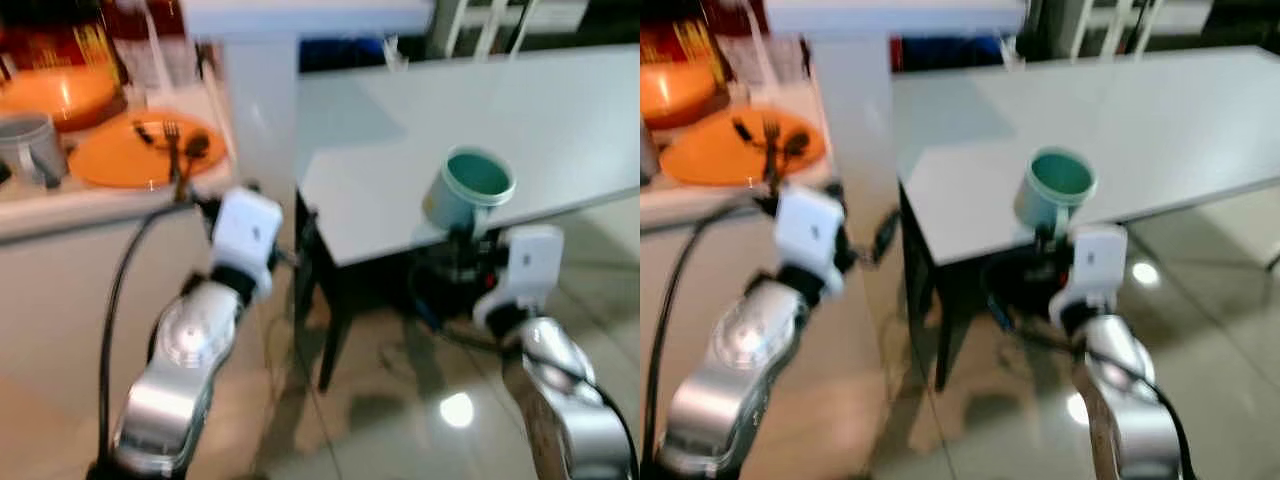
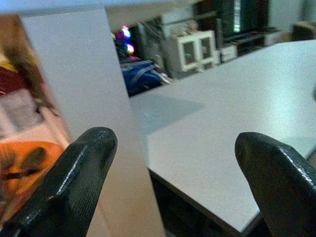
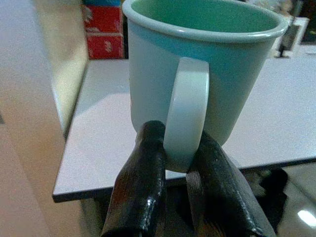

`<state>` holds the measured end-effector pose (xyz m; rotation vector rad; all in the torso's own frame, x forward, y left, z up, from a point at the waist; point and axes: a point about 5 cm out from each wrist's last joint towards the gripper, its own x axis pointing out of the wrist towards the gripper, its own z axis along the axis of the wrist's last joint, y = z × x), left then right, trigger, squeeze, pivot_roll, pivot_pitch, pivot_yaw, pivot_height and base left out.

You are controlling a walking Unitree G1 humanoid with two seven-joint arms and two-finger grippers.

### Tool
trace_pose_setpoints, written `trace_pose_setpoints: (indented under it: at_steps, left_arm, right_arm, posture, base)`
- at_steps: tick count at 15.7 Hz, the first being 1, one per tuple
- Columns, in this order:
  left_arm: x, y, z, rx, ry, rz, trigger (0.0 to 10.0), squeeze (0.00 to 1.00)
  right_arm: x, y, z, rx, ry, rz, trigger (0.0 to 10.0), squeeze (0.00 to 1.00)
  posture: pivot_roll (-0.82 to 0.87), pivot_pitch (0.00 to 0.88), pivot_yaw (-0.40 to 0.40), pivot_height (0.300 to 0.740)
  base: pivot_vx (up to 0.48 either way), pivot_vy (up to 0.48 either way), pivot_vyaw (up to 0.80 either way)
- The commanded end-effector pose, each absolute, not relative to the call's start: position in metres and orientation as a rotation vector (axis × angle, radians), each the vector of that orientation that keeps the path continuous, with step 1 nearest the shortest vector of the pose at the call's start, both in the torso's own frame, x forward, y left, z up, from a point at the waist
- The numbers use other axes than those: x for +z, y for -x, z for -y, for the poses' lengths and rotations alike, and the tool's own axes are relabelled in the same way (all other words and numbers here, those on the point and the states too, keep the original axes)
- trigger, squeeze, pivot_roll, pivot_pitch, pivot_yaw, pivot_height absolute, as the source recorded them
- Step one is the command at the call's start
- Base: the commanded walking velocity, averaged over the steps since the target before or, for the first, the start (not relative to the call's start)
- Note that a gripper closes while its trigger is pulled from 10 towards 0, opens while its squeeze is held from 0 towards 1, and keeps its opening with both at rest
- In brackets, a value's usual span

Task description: Setting the table

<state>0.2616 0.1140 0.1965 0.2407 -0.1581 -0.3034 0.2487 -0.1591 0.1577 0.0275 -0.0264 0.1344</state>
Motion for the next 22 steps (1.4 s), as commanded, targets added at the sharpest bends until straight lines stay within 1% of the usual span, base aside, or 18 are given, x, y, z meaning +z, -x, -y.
trace_pose_setpoints:
  at_steps: [1,5,7,9,10,12,14,15,19,22]
  left_arm:
    - [0.19,-0.264,-0.122,-0.262,-0.262,0.127,10.0,0.0]
    - [0.188,-0.27,-0.125,-0.214,-0.281,0.12,10.0,0.0]
    - [0.188,-0.272,-0.129,-0.184,-0.268,0.118,10.0,0.0]
    - [0.188,-0.27,-0.13,-0.199,-0.271,0.122,10.0,0.0]
    - [0.188,-0.271,-0.134,-0.17,-0.26,0.12,10.0,0.0]
    - [0.19,-0.274,-0.142,-0.094,-0.24,0.125,10.0,0.0]
    - [0.188,-0.273,-0.143,-0.099,-0.251,0.12,10.0,0.0]
    - [0.186,-0.272,-0.143,-0.097,-0.257,0.117,10.0,0.0]
    - [0.187,-0.272,-0.136,-0.121,-0.27,0.126,10.0,0.0]
    - [0.187,-0.273,-0.139,-0.102,-0.25,0.127,10.0,0.0]
  right_arm:
    - [0.161,-0.249,0.151,0.158,-0.031,0.04,10.0,0.0]
    - [0.161,-0.259,0.153,0.146,-0.021,0.03,10.0,0.0]
    - [0.155,-0.26,0.146,0.211,-0.011,-0.027,10.0,0.0]
    - [0.154,-0.256,0.137,0.305,0.03,-0.018,10.0,0.0]
    - [0.155,-0.258,0.136,0.319,0.042,-0.012,10.0,0.0]
    - [0.16,-0.268,0.138,0.286,0.024,0.0,10.0,0.0]
    - [0.165,-0.272,0.139,0.255,-0.032,0.008,10.0,0.0]
    - [0.169,-0.273,0.14,0.238,-0.05,0.026,10.0,0.0]
    - [0.165,-0.272,0.143,0.244,0.009,0.02,10.0,0.0]
    - [0.166,-0.271,0.152,0.196,0.014,0.012,10.0,0.0]
  posture:
    - [-0.05,0.07,-0.002,0.74]
    - [-0.04,0.074,-0.013,0.74]
    - [-0.04,0.077,-0.015,0.74]
    - [-0.04,0.077,-0.017,0.74]
    - [-0.04,0.08,-0.027,0.74]
    - [-0.04,0.075,-0.048,0.74]
    - [-0.04,0.077,-0.058,0.74]
    - [-0.04,0.076,-0.055,0.74]
    - [-0.04,0.077,-0.048,0.74]
    - [-0.06,0.085,-0.051,0.74]
  base:
    - [0.0,-0.48,0.8]
    - [0.0,-0.48,0.8]
    - [0.0,-0.48,0.0]
    - [0.0,-0.48,0.0]
    - [0.0,-0.48,0.0]
    - [0.0,-0.48,0.0]
    - [0.0,-0.48,0.0]
    - [0.0,-0.48,0.8]
    - [0.0,-0.48,0.8]
    - [0.0,-0.48,0.8]
